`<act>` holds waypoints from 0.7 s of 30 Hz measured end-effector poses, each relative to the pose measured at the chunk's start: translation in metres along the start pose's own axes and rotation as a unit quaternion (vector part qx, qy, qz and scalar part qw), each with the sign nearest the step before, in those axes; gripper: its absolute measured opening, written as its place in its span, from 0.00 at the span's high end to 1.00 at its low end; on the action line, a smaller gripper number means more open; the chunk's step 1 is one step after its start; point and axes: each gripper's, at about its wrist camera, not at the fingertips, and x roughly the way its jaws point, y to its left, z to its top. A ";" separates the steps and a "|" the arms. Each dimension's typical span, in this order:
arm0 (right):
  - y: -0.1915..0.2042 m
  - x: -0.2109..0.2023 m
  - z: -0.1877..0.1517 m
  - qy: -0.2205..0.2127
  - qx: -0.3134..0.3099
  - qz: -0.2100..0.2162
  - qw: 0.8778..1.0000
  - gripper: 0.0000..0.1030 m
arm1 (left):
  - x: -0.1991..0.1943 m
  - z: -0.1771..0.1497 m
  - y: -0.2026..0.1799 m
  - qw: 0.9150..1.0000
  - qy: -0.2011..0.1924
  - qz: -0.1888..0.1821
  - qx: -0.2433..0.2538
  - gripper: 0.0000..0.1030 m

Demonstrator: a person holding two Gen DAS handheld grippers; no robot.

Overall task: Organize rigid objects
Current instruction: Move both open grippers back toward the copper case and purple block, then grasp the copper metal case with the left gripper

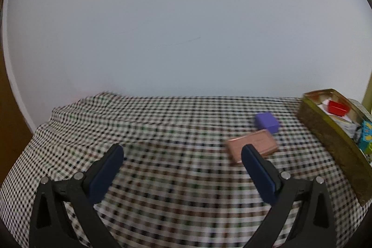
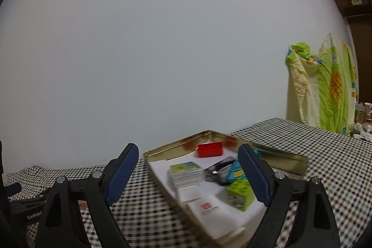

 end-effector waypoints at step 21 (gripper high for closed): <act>0.054 0.043 -0.002 0.060 -0.021 0.033 0.997 0.13 | 0.034 -0.005 -0.069 0.951 0.019 -0.152 0.269 0.01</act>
